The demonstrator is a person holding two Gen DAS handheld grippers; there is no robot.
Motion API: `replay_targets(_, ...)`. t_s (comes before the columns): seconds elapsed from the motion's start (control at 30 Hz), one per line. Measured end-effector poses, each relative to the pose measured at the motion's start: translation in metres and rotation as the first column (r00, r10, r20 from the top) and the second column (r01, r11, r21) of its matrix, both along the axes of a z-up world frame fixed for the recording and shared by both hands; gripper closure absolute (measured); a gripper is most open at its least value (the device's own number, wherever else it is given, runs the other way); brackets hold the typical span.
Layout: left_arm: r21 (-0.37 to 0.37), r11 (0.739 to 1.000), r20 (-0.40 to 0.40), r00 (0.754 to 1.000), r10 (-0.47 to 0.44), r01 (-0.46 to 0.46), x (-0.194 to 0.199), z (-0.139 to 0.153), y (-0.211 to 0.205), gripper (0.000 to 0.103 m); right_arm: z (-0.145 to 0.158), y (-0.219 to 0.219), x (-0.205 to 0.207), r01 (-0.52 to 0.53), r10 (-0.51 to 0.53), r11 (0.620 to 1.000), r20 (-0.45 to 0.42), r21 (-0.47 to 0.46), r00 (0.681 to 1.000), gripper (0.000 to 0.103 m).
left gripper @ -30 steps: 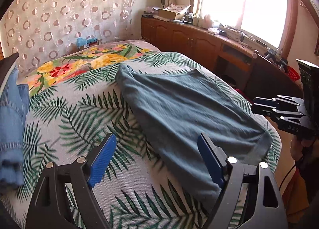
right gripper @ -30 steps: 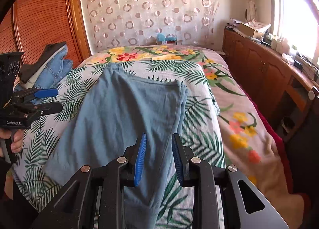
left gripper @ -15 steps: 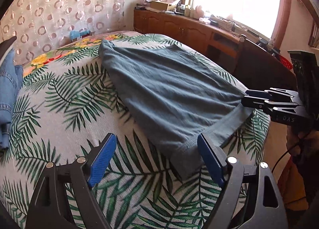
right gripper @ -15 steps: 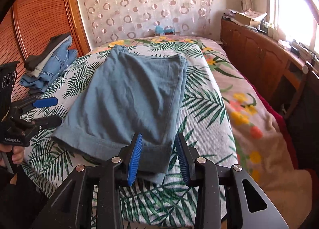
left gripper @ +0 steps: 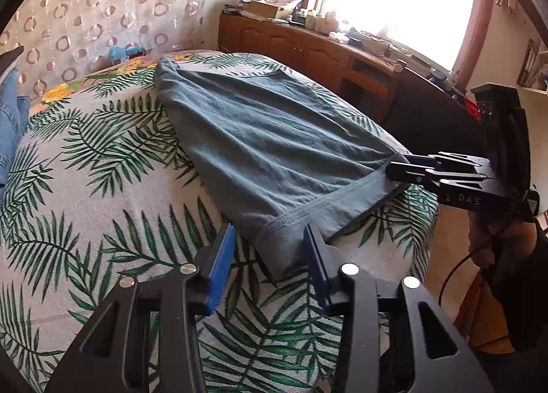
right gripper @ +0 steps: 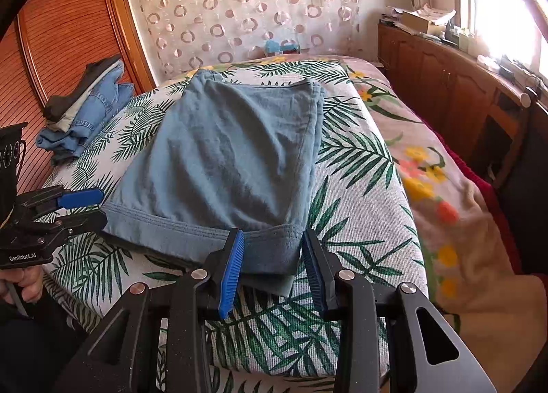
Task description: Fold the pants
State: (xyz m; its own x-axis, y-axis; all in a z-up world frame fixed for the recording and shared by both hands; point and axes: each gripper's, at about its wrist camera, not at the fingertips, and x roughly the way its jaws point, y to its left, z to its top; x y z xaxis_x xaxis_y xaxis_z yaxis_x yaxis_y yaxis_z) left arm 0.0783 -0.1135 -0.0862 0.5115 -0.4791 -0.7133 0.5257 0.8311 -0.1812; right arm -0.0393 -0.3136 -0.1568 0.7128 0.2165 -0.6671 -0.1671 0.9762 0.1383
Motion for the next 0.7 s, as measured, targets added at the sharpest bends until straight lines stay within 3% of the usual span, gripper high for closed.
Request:
replay_targets(0.3, -0.007, 1.000, -0.028, 1.000, -0.002, 0.001, 0.0045, -0.0075, -0.0088, 0.062, -0.0011, -0.0006, -0.0008, -0.004, 0.004, 1.000, -0.003, 0.012, 1.000, 0.067)
replay_targets(0.43, -0.010, 1.000, -0.022, 1.000, -0.007, 0.007, 0.0054, -0.0065, -0.0089, 0.076, -0.0023, -0.0006, -0.0022, -0.007, 0.007, 1.000, -0.006, 0.017, 1.000, 0.067)
replay_targets(0.7, -0.040, 0.999, -0.017, 1.000, -0.005, 0.004, 0.0064, -0.0013, -0.0013, 0.080, 0.0032, 0.0004, -0.0048, -0.009, 0.009, 1.000, 0.004, 0.026, 1.000, 0.067)
